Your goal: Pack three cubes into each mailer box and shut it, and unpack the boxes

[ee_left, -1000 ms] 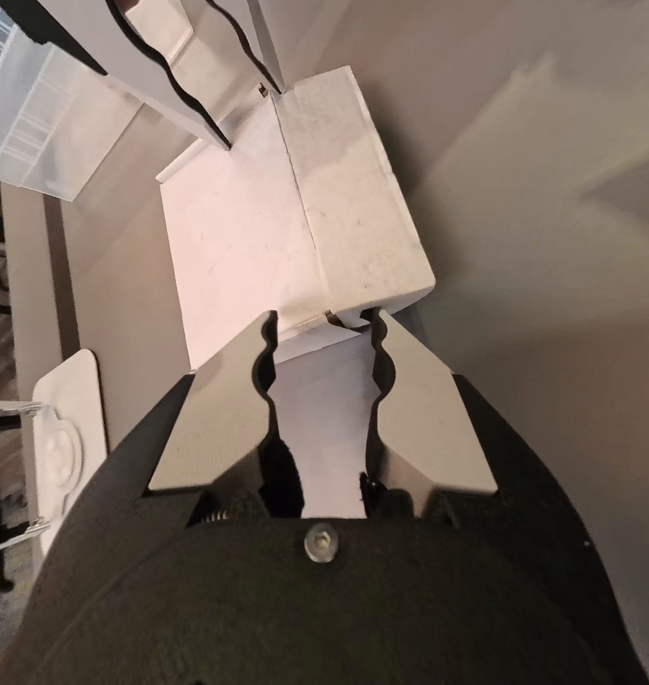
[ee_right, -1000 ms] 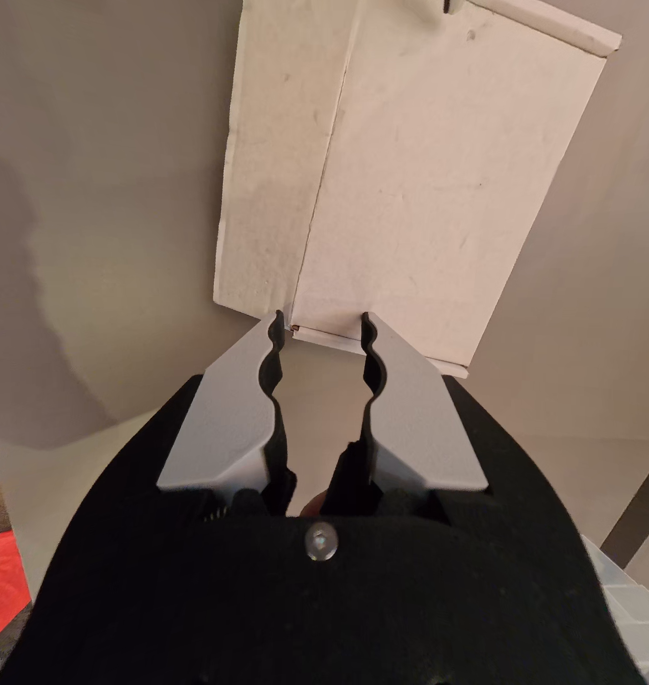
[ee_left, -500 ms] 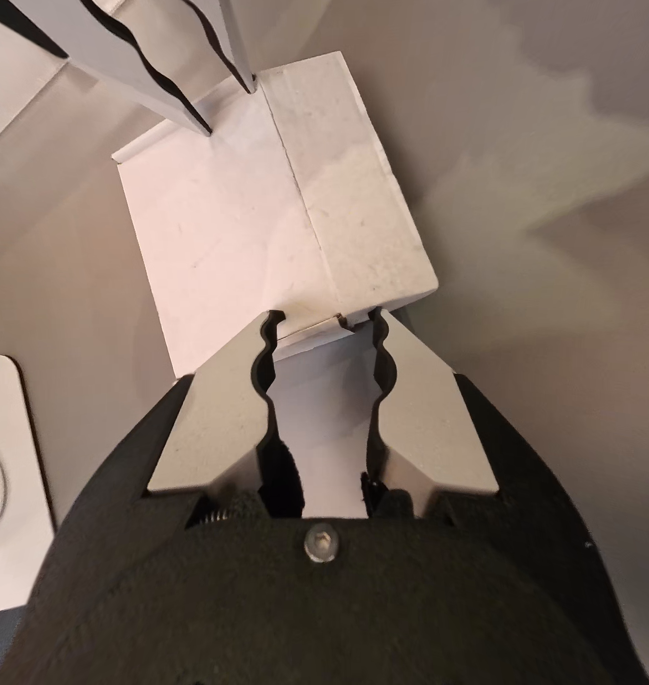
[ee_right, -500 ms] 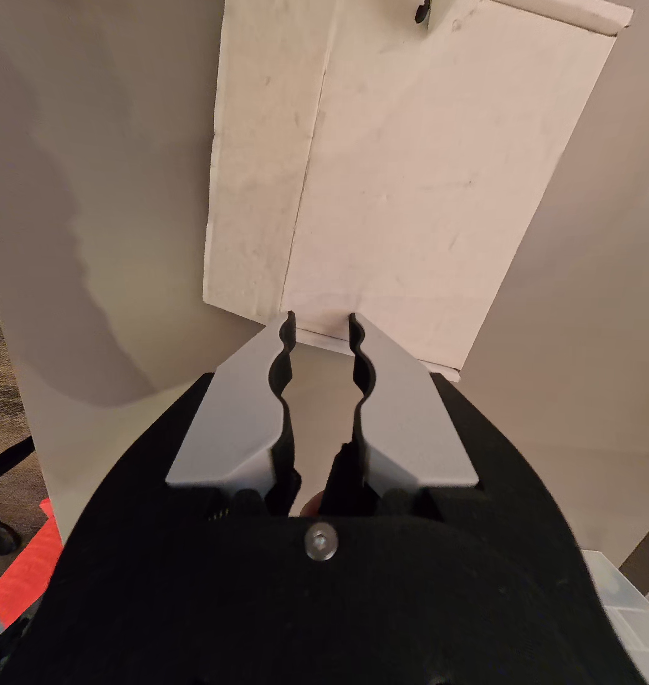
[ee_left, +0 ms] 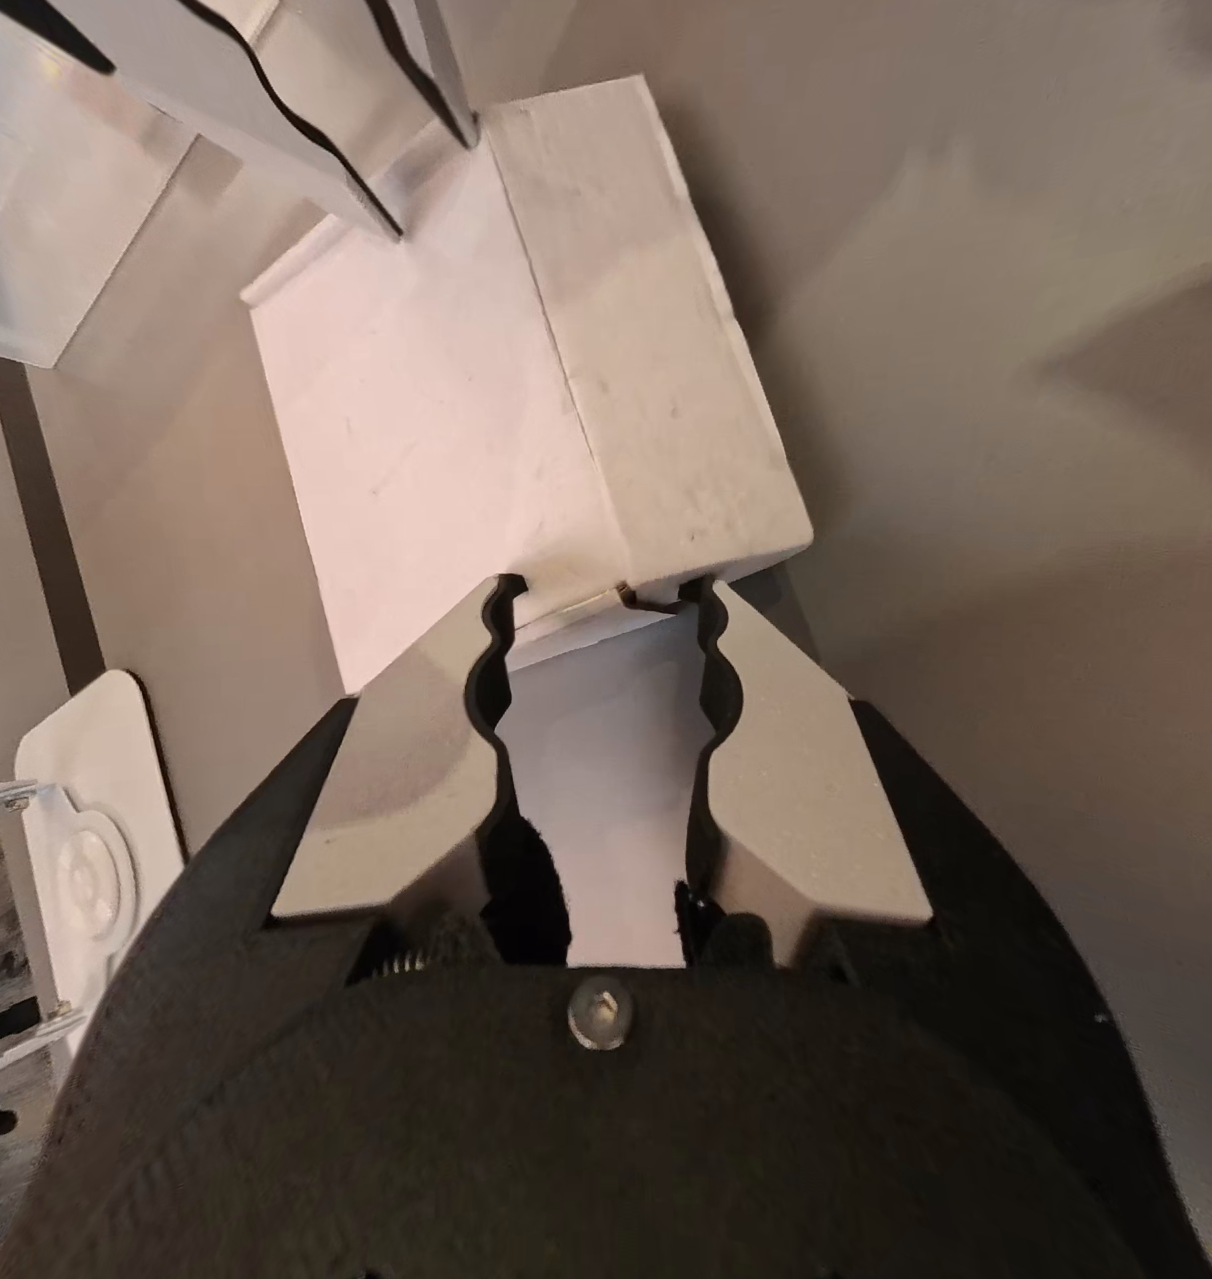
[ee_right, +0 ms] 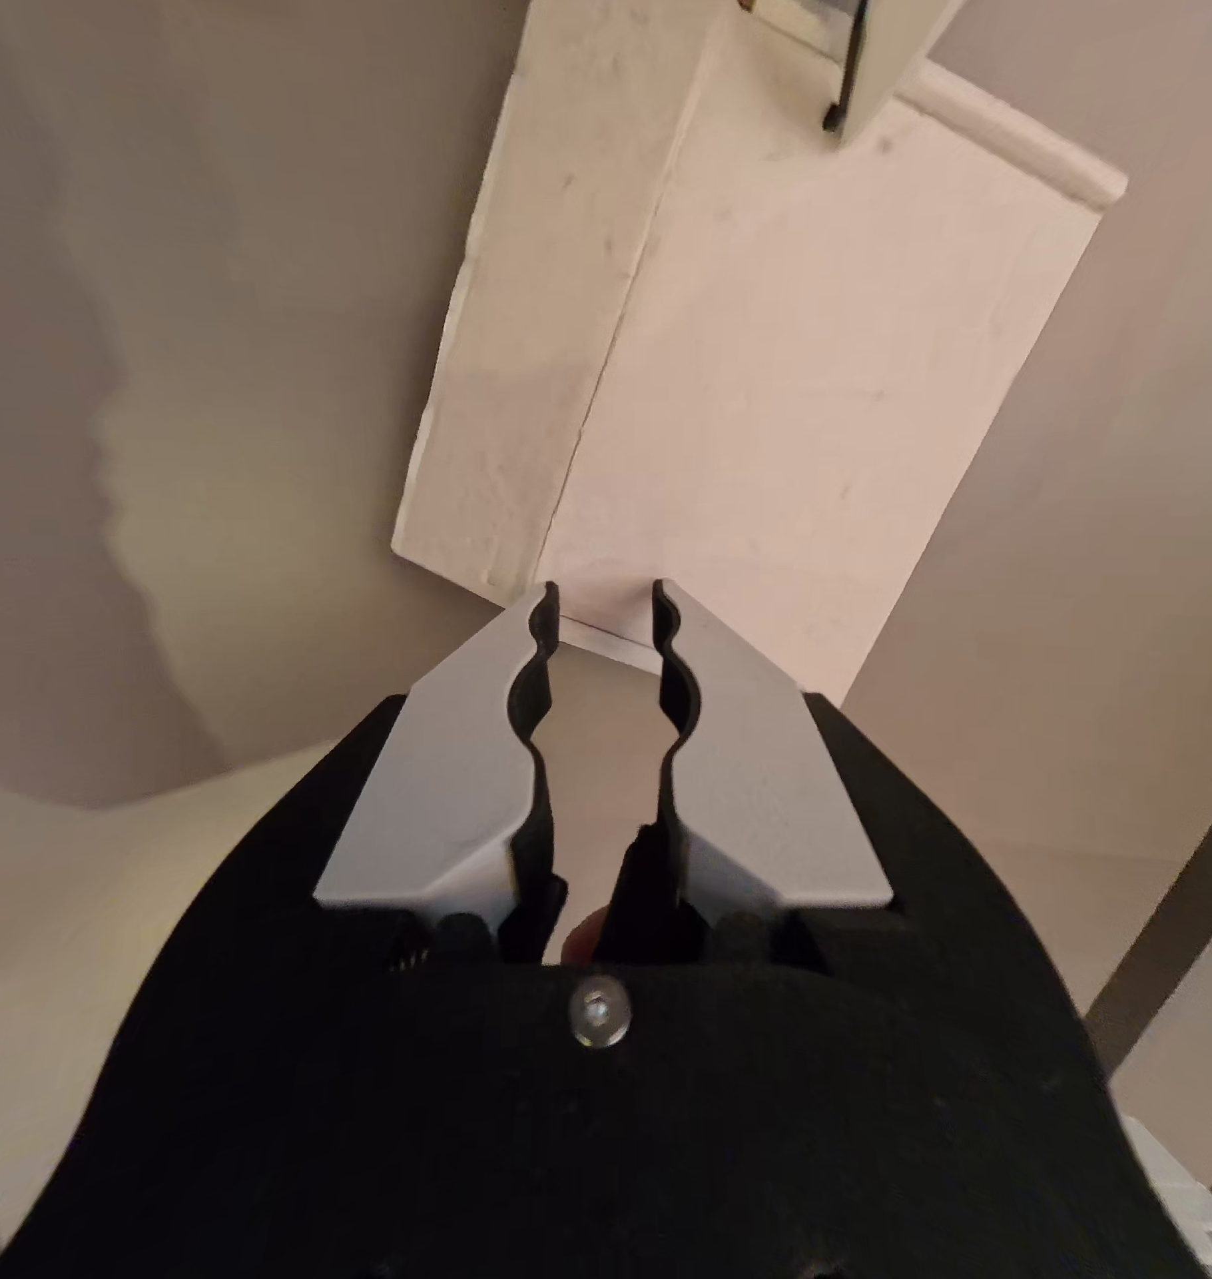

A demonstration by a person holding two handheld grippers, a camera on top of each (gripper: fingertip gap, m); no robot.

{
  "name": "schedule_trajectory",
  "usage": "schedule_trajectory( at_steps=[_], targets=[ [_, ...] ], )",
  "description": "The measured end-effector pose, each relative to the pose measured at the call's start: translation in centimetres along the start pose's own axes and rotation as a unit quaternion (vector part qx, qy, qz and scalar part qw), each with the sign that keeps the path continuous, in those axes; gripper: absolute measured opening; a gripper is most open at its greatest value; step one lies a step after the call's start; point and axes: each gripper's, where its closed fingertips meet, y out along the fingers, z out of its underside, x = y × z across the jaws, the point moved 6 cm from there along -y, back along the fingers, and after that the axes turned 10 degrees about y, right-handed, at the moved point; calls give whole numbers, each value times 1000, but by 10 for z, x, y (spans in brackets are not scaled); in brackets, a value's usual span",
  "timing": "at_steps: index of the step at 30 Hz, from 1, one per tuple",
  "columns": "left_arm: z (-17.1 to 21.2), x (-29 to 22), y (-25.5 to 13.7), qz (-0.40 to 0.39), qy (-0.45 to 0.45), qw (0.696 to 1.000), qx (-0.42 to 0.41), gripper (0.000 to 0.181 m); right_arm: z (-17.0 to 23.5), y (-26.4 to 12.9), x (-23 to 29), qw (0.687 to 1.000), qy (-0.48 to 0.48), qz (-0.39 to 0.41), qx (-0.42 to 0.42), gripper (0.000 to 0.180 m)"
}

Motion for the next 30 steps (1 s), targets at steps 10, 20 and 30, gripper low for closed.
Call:
schedule_trajectory(
  at_steps=[10,20,30],
  targets=[
    [-7,4,4,11,4,1000,9,50,7,-2,8,998,-20,-63,20,72],
    [-7,3,5,1,4,1000,10,50,18,15,20,973,-165,160,17,59],
    [-5,4,4,7,-7,1000,6,50,24,16,17,979,-127,139,-77,58]
  ],
)
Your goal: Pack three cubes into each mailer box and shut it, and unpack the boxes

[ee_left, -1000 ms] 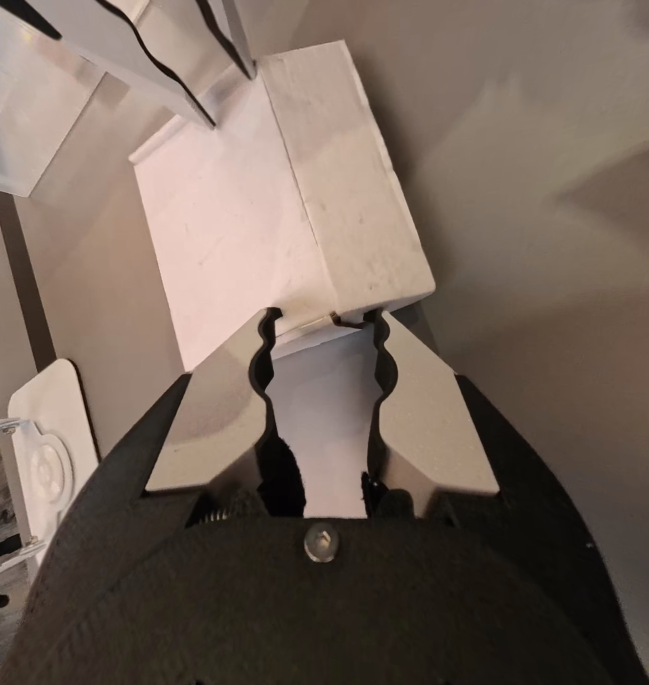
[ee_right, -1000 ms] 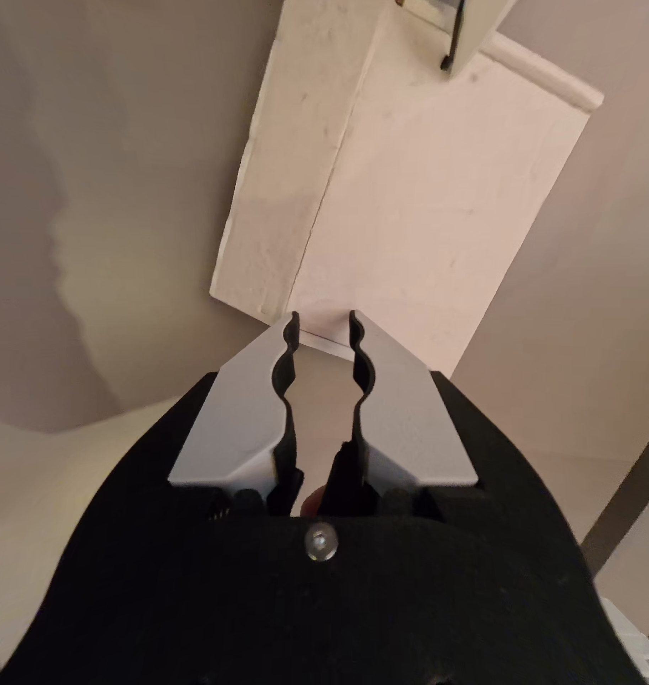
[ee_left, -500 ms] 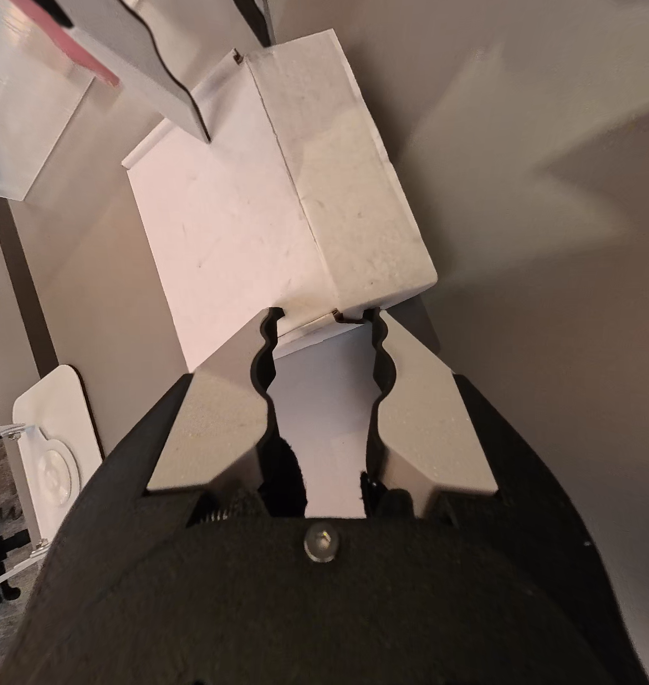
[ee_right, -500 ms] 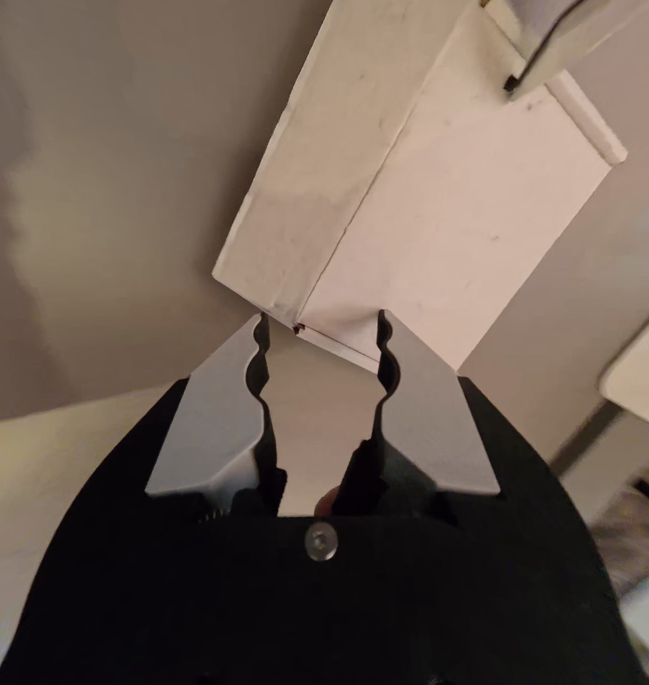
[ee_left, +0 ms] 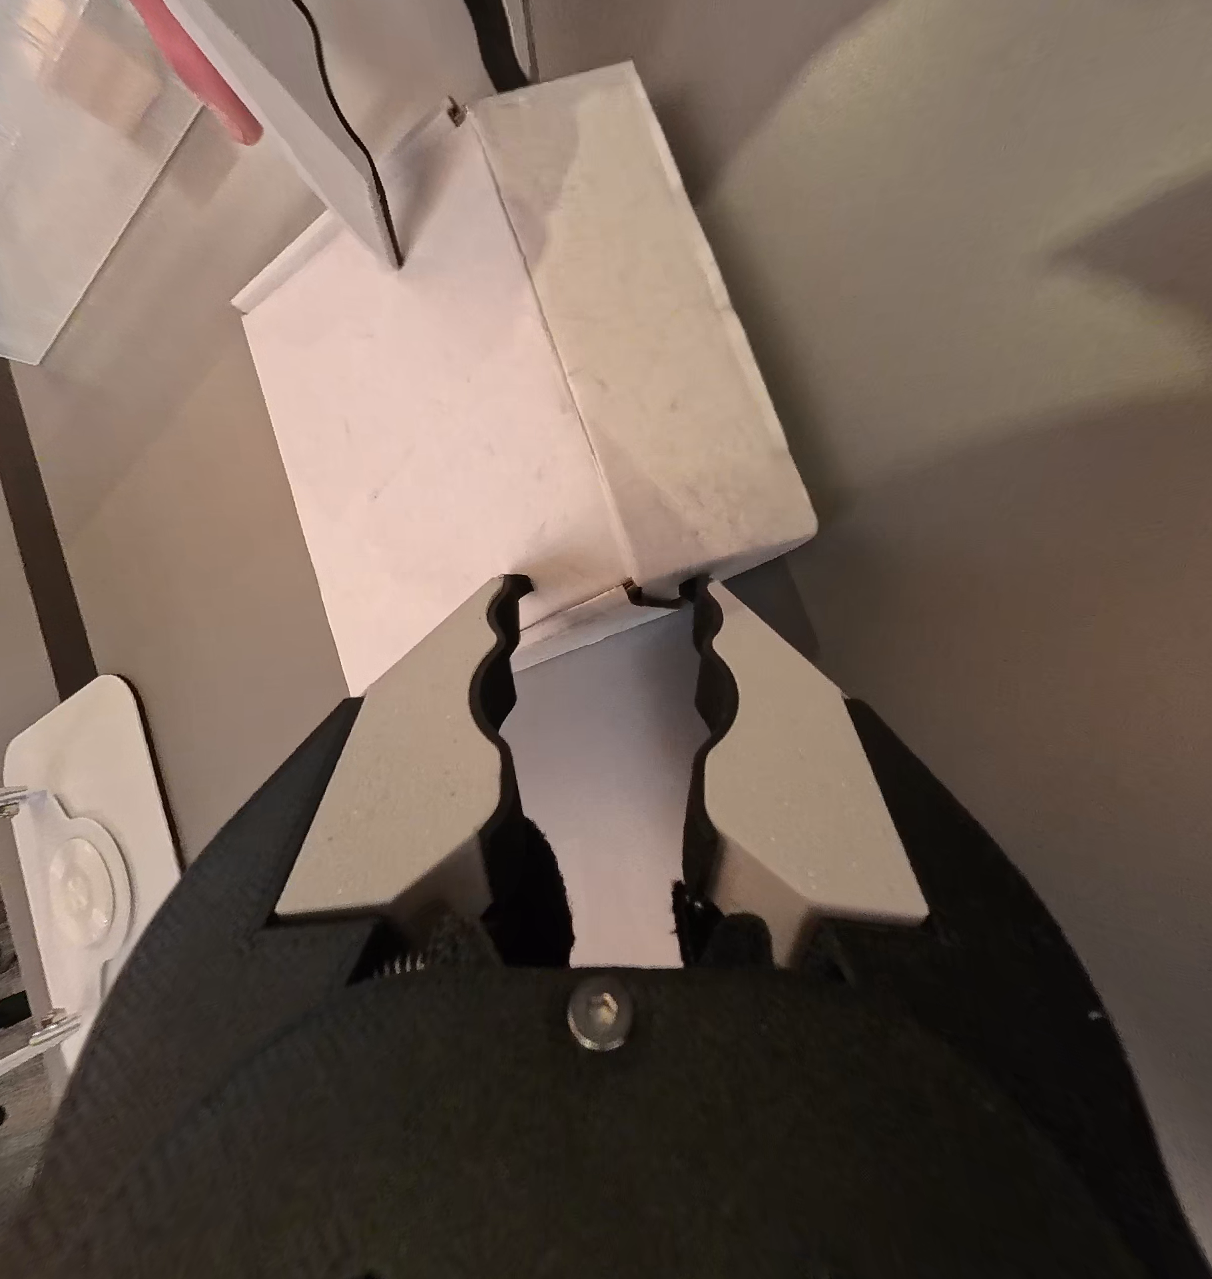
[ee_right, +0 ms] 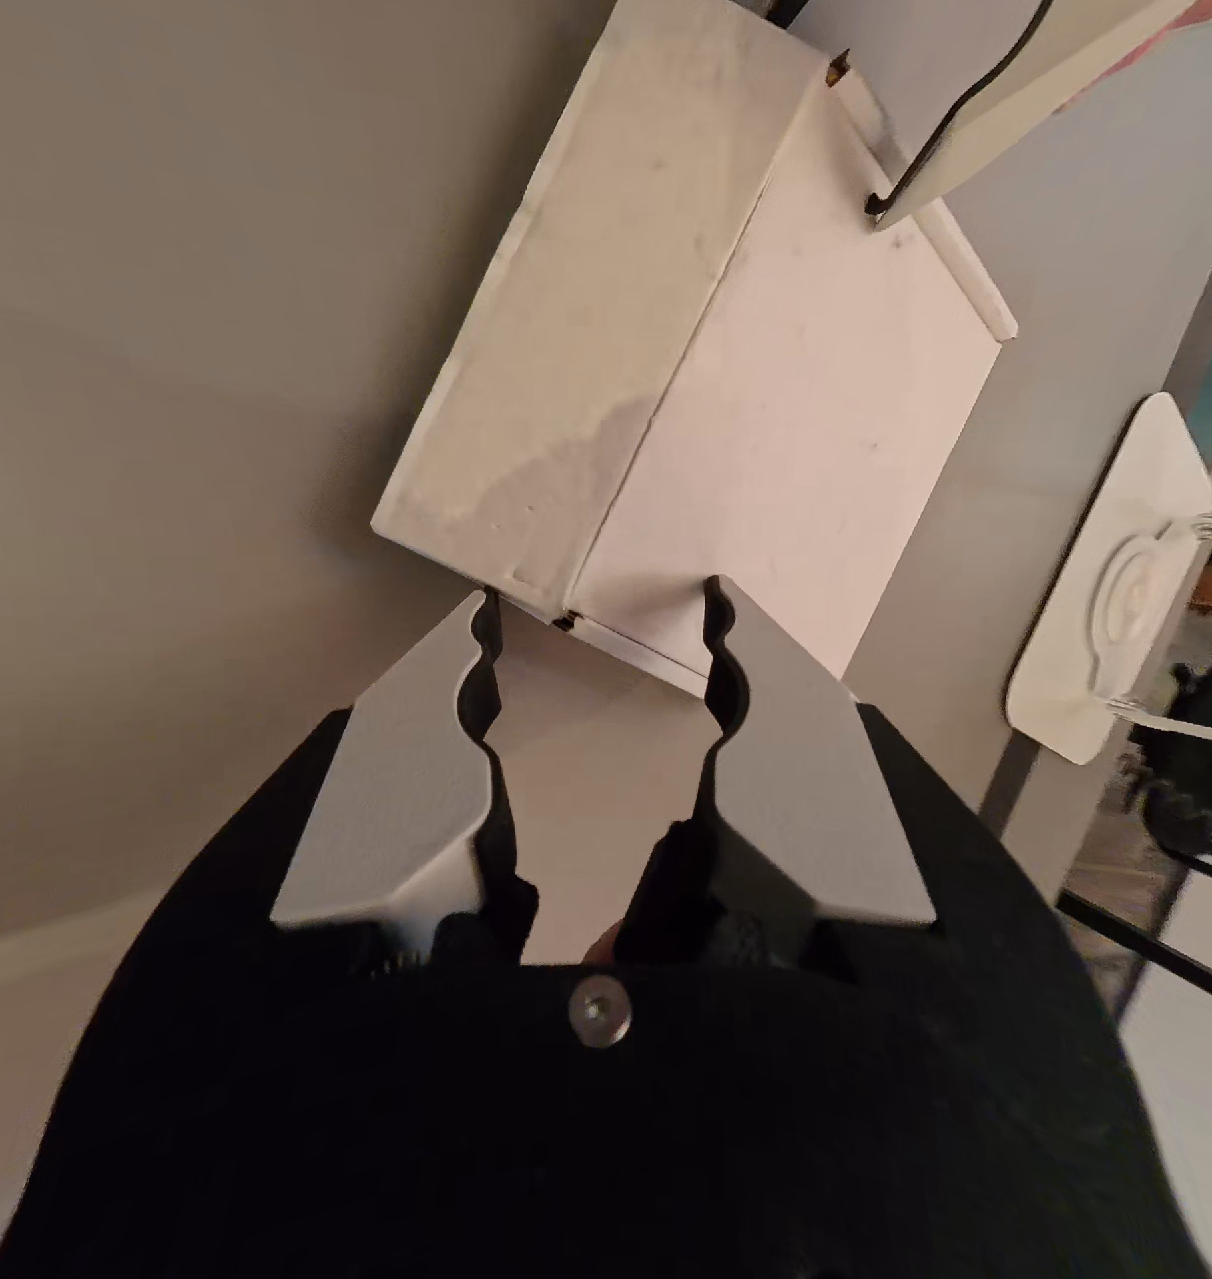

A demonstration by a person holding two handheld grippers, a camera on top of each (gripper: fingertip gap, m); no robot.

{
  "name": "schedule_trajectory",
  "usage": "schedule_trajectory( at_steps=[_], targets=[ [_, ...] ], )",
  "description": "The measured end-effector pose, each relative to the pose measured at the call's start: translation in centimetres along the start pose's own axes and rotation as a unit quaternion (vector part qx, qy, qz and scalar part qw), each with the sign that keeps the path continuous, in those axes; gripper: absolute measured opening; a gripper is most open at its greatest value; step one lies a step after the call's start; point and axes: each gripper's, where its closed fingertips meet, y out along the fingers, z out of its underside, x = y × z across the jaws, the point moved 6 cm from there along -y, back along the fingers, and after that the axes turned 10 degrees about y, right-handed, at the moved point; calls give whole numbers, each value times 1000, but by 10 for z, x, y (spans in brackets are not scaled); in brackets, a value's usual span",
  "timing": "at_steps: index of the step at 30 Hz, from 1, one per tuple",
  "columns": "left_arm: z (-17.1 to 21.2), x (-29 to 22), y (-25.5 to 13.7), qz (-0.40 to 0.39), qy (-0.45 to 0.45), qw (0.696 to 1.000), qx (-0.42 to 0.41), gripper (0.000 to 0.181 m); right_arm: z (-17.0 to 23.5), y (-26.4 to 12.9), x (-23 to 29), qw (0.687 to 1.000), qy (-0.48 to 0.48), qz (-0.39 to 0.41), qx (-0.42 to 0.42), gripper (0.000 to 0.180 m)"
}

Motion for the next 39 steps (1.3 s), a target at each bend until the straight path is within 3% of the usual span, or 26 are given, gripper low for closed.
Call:
schedule_trajectory(
  at_steps=[12,27,39],
  targets=[
    [5,3,-1,6,-22,999,-24,49,0,-1,-5,994,73,-60,-46,59],
    [5,-10,3,-58,-1,998,-28,59,-4,3,3,998,-23,46,38,56],
    [7,3,-4,43,-85,991,-89,58,-4,-6,-10,987,85,-139,-4,70]
  ],
)
